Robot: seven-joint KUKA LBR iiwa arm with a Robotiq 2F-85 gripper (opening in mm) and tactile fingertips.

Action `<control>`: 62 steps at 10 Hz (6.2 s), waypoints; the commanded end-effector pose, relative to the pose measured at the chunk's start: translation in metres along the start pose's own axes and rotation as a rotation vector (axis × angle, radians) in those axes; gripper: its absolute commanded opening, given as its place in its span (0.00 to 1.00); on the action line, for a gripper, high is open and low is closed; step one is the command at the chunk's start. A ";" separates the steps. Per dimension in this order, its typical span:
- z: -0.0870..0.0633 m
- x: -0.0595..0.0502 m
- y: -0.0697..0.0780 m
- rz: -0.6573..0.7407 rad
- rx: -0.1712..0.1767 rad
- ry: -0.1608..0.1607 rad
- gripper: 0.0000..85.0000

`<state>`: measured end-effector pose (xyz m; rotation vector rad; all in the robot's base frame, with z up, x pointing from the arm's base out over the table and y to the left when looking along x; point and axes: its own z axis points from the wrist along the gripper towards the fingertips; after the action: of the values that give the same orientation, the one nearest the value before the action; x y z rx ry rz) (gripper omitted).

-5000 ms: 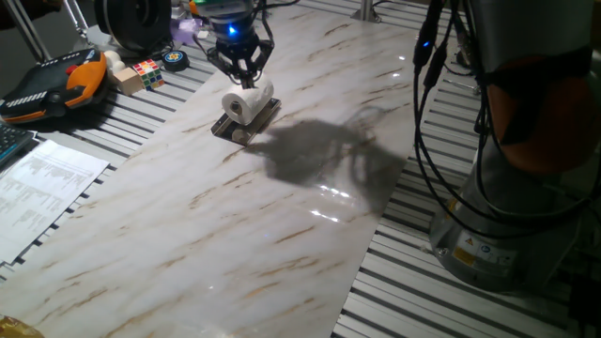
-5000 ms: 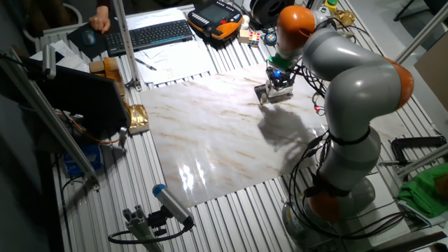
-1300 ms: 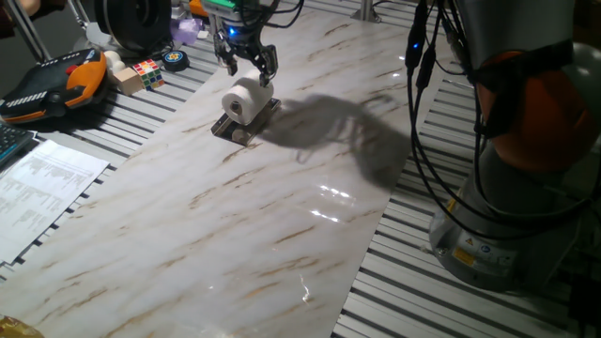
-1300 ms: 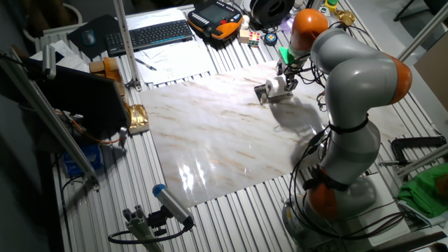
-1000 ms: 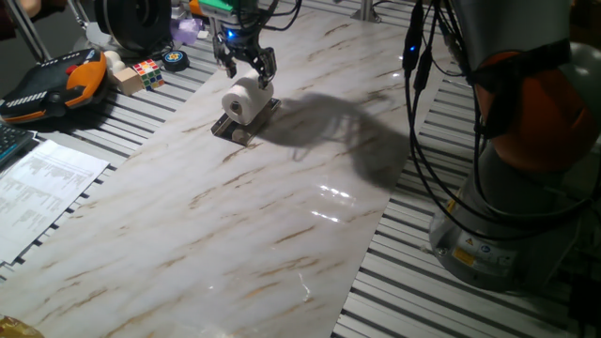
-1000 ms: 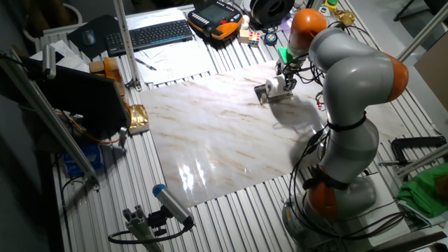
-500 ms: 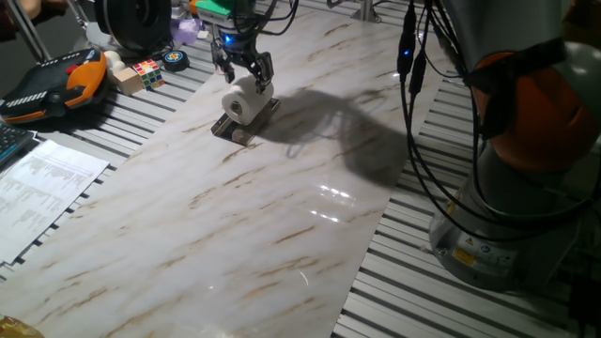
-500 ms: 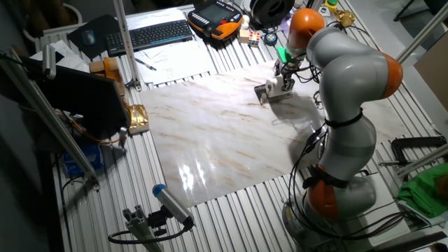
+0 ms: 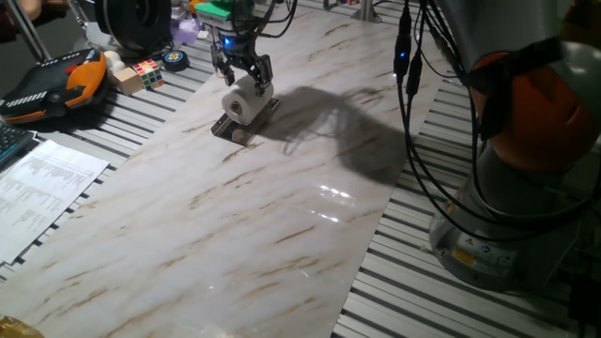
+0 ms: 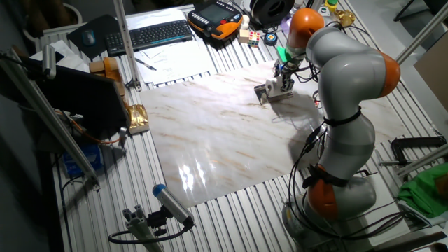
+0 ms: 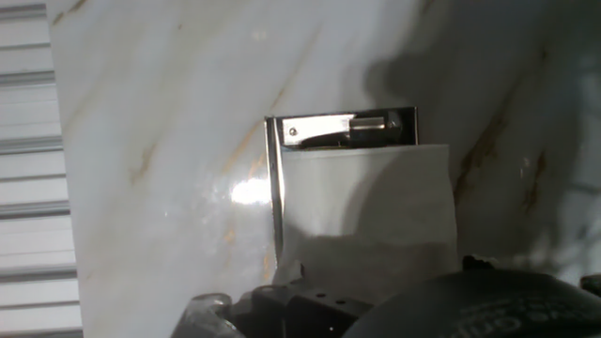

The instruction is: Take the roll of paper down from the shelf

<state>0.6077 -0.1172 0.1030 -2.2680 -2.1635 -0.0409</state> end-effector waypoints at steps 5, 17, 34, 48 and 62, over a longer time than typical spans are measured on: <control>0.007 0.001 0.001 -0.005 0.001 -0.005 0.98; -0.004 0.003 0.000 -0.043 -0.011 -0.024 0.07; -0.016 0.058 0.000 0.021 -0.007 -0.043 0.01; -0.005 0.129 -0.019 0.064 -0.035 -0.048 0.01; -0.008 0.171 -0.049 -0.916 -0.002 -0.008 0.01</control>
<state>0.5666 0.0559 0.1141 -1.8213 -2.5822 -0.0256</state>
